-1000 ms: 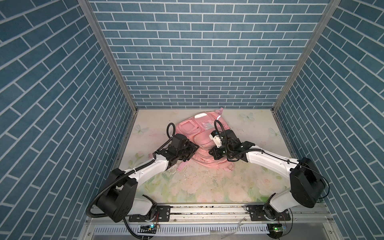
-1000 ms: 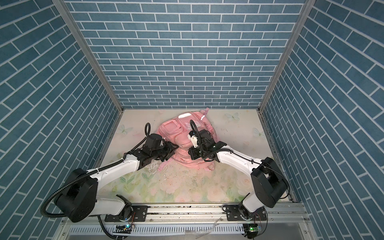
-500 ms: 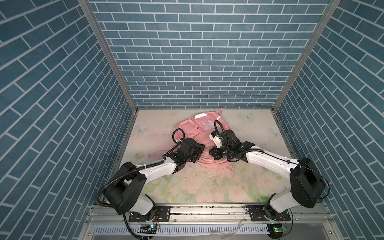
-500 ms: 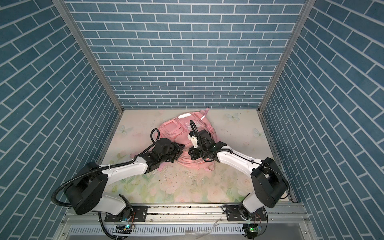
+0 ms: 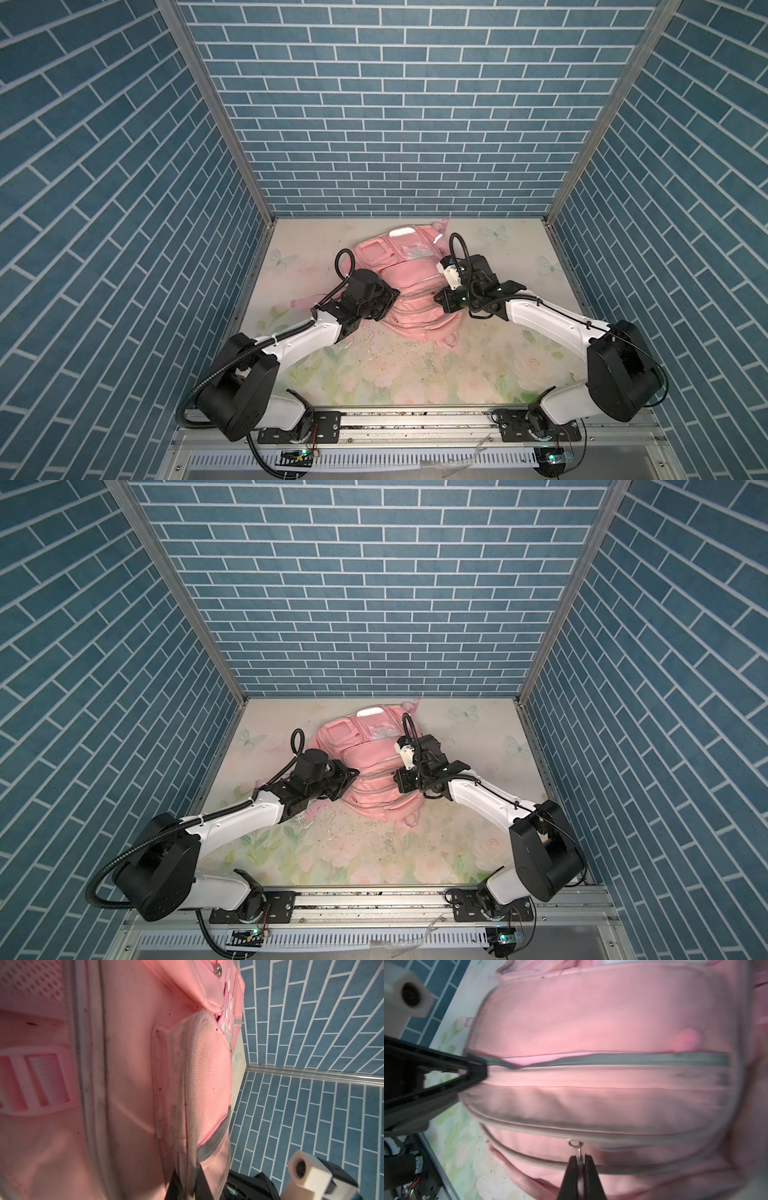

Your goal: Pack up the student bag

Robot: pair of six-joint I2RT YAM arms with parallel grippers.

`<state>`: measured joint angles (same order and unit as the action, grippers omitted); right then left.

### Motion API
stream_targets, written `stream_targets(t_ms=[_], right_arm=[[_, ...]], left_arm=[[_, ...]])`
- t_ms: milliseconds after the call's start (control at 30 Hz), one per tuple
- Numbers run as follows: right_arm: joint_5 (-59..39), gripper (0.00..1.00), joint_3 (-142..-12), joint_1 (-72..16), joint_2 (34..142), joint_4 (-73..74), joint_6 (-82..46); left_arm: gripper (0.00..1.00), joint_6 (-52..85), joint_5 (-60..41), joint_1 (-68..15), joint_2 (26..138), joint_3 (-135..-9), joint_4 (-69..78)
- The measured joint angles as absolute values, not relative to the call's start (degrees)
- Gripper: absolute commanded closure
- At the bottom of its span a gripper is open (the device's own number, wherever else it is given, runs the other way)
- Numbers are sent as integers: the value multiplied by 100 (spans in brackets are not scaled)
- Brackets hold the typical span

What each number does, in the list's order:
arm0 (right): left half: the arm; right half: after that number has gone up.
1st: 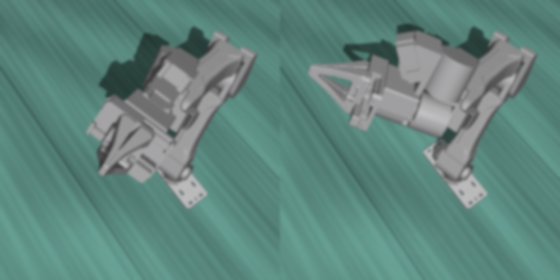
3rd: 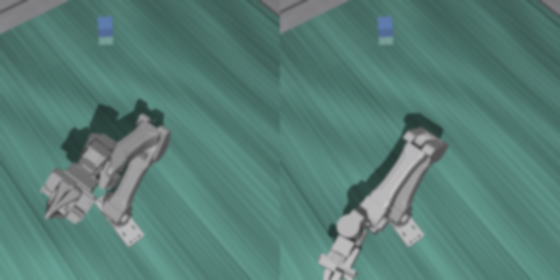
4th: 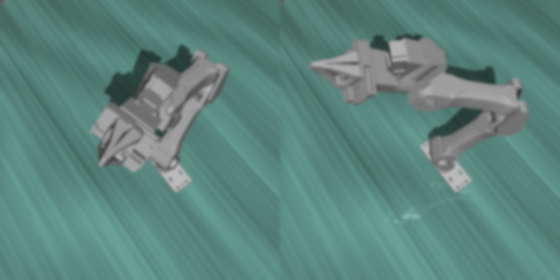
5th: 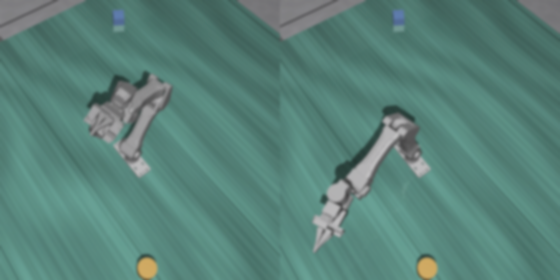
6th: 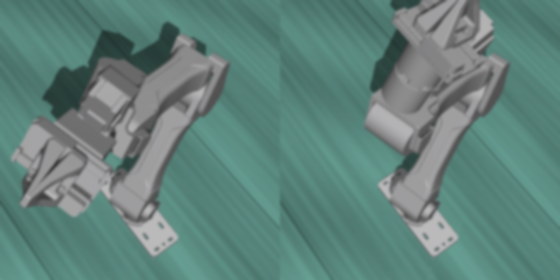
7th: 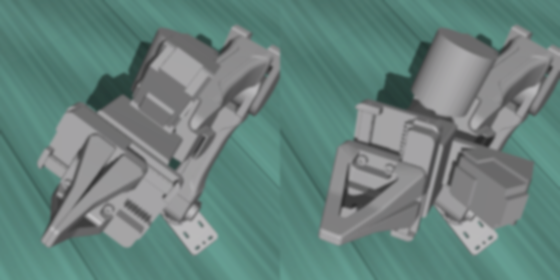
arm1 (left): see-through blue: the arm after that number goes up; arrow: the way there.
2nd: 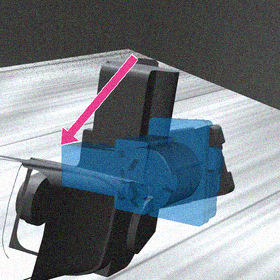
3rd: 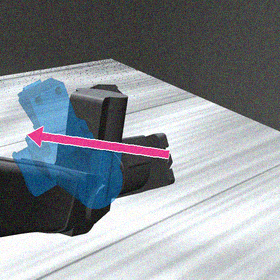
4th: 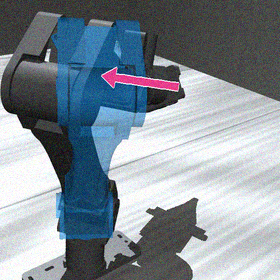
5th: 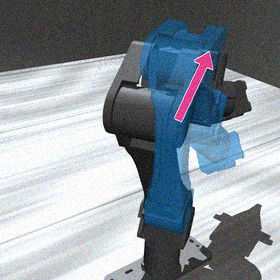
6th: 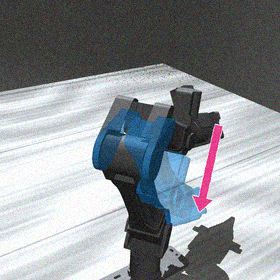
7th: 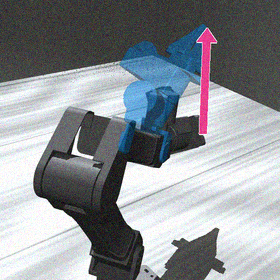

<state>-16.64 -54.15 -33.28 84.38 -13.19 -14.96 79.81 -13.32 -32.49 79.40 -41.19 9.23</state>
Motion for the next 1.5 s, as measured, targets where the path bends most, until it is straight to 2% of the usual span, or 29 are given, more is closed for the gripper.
stream_targets(t_ms=[167, 367, 400, 467, 533, 633, 733, 867, 967, 1133, 1333, 1433, 1500], right_arm=[[-1719, 100, -5419, -3024, 8438, -1455, -1197], [-1907, 100, -5426, -3489, 8438, -1282, -1160], [-1881, 100, -5430, -3610, 8442, -1251, -1170], [-1833, 100, -5474, -3935, 8501, -1173, -1221], [-1835, 100, -5527, -4215, 8606, -1111, -1297], [-1848, 100, -5603, -4493, 8779, -1144, -1374], [-1846, 100, -5780, -4635, 8989, -1219, -1404], [-1844, 100, -5878, -4661, 9089, -1245, -1413], [-1844, 100, -5878, -4661, 9089, -1247, -1413], [-1824, 100, -5872, -4676, 9085, -1238, -1413], [-1804, 100, -5850, -4689, 9078, -1234, -1417], [-1774, 100, -5848, -4700, 9074, -1232, -1417], [-1750, 100, -5826, -4700, 9072, -1214, -1417]], left_arm=[[100, 7273, -2097, -2565, 7931, -4228, 416], [100, 6090, -2740, -1743, 8451, -5284, -760], [97, 5929, -2779, -1638, 8560, -5454, -913], [77, 5647, -2834, -1409, 8774, -5760, -1164], [68, 5518, -2716, -1271, 8816, -5850, -1247], [60, 5655, -2497, -1153, 8621, -5745, -1177], [55, 6123, -2198, -1389, 7961, -5140, -910], [54, 6969, -1737, -2220, 7172, -4327, -467], [53, 7572, -1363, -2803, 6991, -3905, -86], [51, 8263, -746, -3343, 7094, -3671, 272], [52, 8560, -362, -3708, 7741, -3900, 716], [59, 8586, -281, -3837, 8025, -4108, 775], [75, 8637, -222, -3903, 8101, -4152, 803]])
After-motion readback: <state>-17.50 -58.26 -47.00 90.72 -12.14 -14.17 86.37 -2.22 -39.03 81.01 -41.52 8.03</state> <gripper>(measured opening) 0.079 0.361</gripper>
